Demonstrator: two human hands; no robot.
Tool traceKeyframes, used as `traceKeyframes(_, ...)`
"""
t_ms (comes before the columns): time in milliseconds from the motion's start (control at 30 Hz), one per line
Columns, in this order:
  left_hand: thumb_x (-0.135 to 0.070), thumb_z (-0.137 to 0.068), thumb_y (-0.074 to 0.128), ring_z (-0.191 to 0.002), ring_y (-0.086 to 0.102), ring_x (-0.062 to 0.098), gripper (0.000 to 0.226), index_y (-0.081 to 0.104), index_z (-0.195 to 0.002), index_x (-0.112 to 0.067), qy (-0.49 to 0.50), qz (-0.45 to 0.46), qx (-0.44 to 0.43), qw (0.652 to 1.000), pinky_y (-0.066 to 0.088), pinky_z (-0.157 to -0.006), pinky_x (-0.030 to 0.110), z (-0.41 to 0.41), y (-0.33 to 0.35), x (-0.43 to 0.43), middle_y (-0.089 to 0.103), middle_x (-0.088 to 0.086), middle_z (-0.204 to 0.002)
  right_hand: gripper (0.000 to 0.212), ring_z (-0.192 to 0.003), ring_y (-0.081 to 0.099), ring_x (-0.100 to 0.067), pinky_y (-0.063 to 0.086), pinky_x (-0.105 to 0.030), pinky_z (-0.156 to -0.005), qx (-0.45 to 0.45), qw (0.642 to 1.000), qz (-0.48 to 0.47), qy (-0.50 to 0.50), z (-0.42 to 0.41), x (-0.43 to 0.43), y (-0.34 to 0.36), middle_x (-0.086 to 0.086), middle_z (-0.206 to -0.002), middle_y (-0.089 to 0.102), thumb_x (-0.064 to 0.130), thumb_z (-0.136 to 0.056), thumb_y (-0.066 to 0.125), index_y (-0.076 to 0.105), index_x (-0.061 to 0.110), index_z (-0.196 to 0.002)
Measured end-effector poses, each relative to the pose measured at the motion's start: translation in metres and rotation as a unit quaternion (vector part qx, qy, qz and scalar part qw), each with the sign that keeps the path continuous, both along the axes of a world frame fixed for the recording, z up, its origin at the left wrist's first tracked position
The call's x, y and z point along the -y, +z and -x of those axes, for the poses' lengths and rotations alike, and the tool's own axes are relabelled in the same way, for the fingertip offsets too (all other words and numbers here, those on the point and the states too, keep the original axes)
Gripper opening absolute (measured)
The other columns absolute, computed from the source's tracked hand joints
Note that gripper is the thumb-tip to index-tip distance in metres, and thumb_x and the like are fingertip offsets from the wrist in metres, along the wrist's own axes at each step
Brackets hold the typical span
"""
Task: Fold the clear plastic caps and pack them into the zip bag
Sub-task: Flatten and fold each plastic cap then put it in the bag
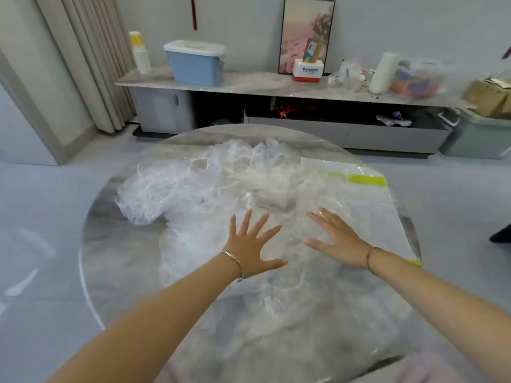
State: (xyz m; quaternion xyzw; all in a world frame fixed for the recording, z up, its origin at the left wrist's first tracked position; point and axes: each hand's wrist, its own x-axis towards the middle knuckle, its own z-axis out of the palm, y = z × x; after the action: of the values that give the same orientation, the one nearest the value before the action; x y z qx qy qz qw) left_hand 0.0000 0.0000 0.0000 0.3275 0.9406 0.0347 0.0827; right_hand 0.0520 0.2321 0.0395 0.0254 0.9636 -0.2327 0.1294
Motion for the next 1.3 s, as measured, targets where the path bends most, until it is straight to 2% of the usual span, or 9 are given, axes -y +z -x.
traceKeyframes(233, -0.085, -0.044, -0.035, -0.134, -0.033, 0.028, 0.099, -0.028, -0.134, -0.045, 0.016, 0.039, -0.079, 0.996, -0.017, -0.108, 0.058, -0.002, -0.039, 0.028, -0.032, -0.007, -0.149, 0.084, -0.142, -0.023, -0.025, -0.008, -0.049, -0.116, 0.016, 0.994, -0.099, 0.048, -0.022, 0.033, -0.058, 0.010, -0.154, -0.025, 0.073, -0.083, 0.039, -0.007, 0.044, -0.147)
traceKeyframes(433, -0.089, -0.056, -0.022, -0.142, -0.019, 0.030, 0.098, -0.010, -0.143, -0.045, -0.003, -0.001, -0.082, 0.997, -0.019, -0.109, 0.054, 0.020, -0.036, 0.048, -0.011, -0.005, -0.158, 0.084, -0.140, -0.025, -0.015, -0.013, -0.045, -0.115, -0.050, 0.995, -0.046, 0.078, -0.017, 0.036, -0.063, 0.018, -0.153, -0.017, 0.076, -0.070, 0.054, 0.024, 0.045, -0.143)
traceKeyframes(600, -0.089, -0.070, 0.002, -0.145, -0.008, 0.028, 0.094, 0.025, -0.146, -0.039, -0.039, -0.092, -0.119, 0.988, -0.014, -0.113, 0.054, 0.005, -0.016, 0.032, 0.012, -0.004, -0.157, 0.010, -0.145, 0.006, -0.019, -0.012, -0.036, -0.114, -0.217, 0.974, -0.046, 0.055, -0.011, 0.022, -0.055, 0.005, -0.150, 0.031, 0.028, -0.088, 0.063, 0.067, 0.027, -0.097)
traceKeyframes(733, -0.085, -0.071, 0.023, -0.145, 0.002, 0.024, 0.090, 0.037, -0.142, -0.031, -0.038, -0.144, -0.128, 0.981, -0.006, -0.116, 0.051, -0.013, 0.004, -0.001, 0.026, -0.007, -0.152, 0.005, -0.136, 0.034, -0.018, 0.005, -0.039, -0.115, -0.304, 0.952, 0.024, 0.002, -0.009, 0.014, -0.026, 0.004, -0.127, 0.056, 0.020, -0.086, 0.068, 0.068, 0.020, -0.080)
traceKeyframes(833, -0.062, -0.086, 0.040, -0.137, 0.032, 0.026, 0.060, 0.053, -0.131, -0.024, -0.053, -0.201, -0.137, 0.968, 0.014, -0.116, 0.046, -0.025, 0.011, -0.019, 0.051, -0.003, -0.137, 0.011, -0.127, 0.044, -0.012, 0.012, -0.034, -0.115, -0.367, 0.929, 0.049, 0.011, -0.024, 0.004, 0.001, 0.010, -0.113, 0.062, 0.032, -0.086, 0.061, 0.062, 0.023, -0.080)
traceKeyframes(933, -0.038, -0.095, 0.042, -0.107, 0.062, 0.023, 0.037, 0.068, -0.113, -0.018, -0.059, -0.299, -0.095, 0.948, 0.042, -0.093, 0.030, -0.039, 0.025, -0.025, 0.069, -0.001, -0.112, 0.023, -0.122, 0.043, 0.001, 0.010, -0.031, -0.117, -0.367, 0.928, 0.045, 0.048, -0.047, -0.008, 0.014, 0.018, -0.104, 0.059, 0.048, -0.081, 0.056, 0.056, 0.026, -0.089)
traceKeyframes(1000, -0.033, -0.098, 0.042, -0.101, 0.064, 0.019, 0.033, 0.067, -0.114, -0.018, -0.069, -0.309, -0.058, 0.947, 0.045, -0.082, 0.025, -0.048, 0.030, -0.023, 0.069, -0.002, -0.111, 0.040, -0.112, 0.045, 0.002, 0.004, -0.029, -0.118, -0.343, 0.934, -0.023, 0.097, -0.060, -0.018, 0.012, 0.017, -0.097, 0.054, 0.048, -0.073, 0.068, 0.058, 0.025, -0.104)
traceKeyframes(1100, -0.036, -0.094, 0.038, -0.089, 0.068, 0.020, 0.041, 0.070, -0.109, -0.015, -0.131, -0.292, -0.071, 0.945, 0.057, -0.070, 0.031, -0.057, 0.023, -0.011, 0.073, -0.001, -0.099, 0.049, -0.093, 0.043, -0.011, 0.002, -0.034, -0.116, -0.329, 0.918, -0.172, 0.140, -0.061, -0.032, -0.002, 0.006, -0.086, 0.051, 0.020, -0.056, 0.085, 0.066, 0.021, -0.102)
traceKeyframes(1300, -0.026, -0.088, 0.050, -0.094, 0.069, 0.021, 0.029, 0.072, -0.102, -0.013, -0.134, -0.242, -0.141, 0.951, 0.054, -0.081, 0.029, -0.052, 0.001, 0.015, 0.073, -0.002, -0.097, 0.017, -0.121, 0.042, 0.000, 0.000, -0.018, -0.115, -0.276, 0.956, -0.008, 0.097, -0.072, -0.027, 0.003, 0.015, -0.103, 0.061, 0.020, -0.078, 0.071, 0.055, 0.025, -0.074)
